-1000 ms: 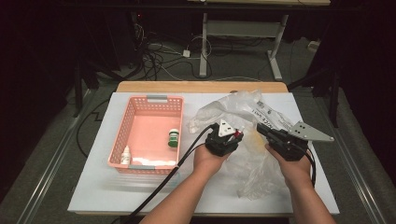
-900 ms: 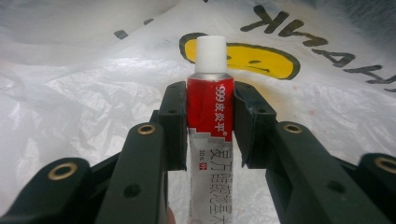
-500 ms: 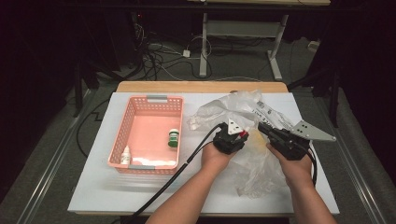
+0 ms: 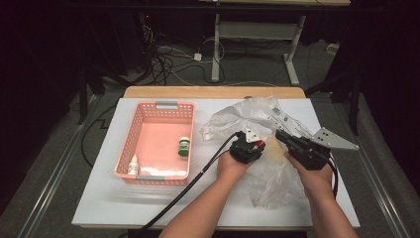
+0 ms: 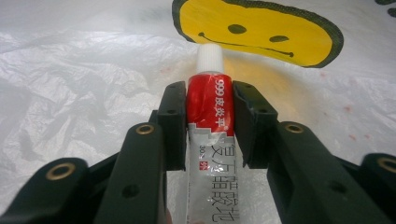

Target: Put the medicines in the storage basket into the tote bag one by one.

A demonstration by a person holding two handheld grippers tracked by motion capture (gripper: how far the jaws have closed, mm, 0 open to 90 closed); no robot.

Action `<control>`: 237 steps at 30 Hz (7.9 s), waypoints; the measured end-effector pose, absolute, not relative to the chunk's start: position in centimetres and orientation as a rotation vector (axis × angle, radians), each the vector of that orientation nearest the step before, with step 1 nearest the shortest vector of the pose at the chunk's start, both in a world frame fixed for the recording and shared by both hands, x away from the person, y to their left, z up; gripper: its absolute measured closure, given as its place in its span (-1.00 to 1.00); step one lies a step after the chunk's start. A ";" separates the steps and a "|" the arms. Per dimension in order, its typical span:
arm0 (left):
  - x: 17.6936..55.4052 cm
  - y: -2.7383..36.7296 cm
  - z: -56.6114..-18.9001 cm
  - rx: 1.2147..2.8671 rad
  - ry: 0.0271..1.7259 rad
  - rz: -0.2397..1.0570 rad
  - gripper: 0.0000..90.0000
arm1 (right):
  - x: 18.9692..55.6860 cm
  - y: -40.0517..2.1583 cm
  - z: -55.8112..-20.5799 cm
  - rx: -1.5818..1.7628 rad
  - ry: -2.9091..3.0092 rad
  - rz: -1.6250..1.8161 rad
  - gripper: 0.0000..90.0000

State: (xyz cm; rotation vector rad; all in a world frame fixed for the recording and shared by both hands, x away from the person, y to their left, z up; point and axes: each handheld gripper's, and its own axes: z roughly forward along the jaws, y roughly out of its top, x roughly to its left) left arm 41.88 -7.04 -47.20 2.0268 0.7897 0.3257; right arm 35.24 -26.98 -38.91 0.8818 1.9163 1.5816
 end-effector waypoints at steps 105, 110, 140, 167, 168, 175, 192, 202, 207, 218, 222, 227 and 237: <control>31.9 17.9 -42.0 1.910 1.075 0.408 -1.00 | 34.7 -26.5 -39.3 0.871 1.958 1.535 1.00; 31.9 17.8 -41.8 1.904 1.069 0.403 -1.00 | 34.8 -26.5 -39.3 0.871 1.959 1.534 1.00; 37.0 16.3 -38.8 1.882 1.070 0.415 -1.00 | 34.7 -26.5 -39.2 0.885 1.950 1.544 1.00; 42.1 16.6 -41.6 2.061 1.278 0.310 -0.84 | 34.7 -26.8 -39.0 0.874 1.940 1.551 1.00; 42.2 16.5 -41.7 2.067 1.278 0.299 -0.82 | 34.7 -26.8 -39.0 0.878 1.937 1.555 1.00; 43.1 16.0 -42.6 2.123 1.314 0.200 -0.66 | 34.7 -26.8 -39.0 0.875 1.939 1.552 1.00; 44.2 14.9 -44.3 2.250 1.361 0.118 -0.25 | 34.7 -27.0 -39.0 0.881 1.934 1.552 1.00; 44.5 14.6 -45.2 2.337 1.421 0.117 -0.05 | 34.7 -27.0 -39.0 0.882 1.933 1.552 1.00; 44.5 14.5 -45.5 2.359 1.432 0.127 0.03 | 34.7 -27.0 -39.1 0.880 1.935 1.549 1.00; 44.5 14.5 -45.6 2.369 1.437 0.156 0.19 | 34.7 -27.1 -39.1 0.882 1.935 1.549 1.00; 44.4 14.4 -45.5 2.374 1.432 0.164 0.19 | 34.7 -27.0 -39.1 0.884 1.937 1.548 1.00; 44.3 14.5 -45.1 2.351 1.419 0.171 0.19 | 34.7 -27.1 -39.1 0.884 1.931 1.552 1.00; 43.7 15.7 -43.5 2.251 1.388 0.190 0.19 | 34.7 -27.1 -39.1 0.886 1.937 1.547 1.00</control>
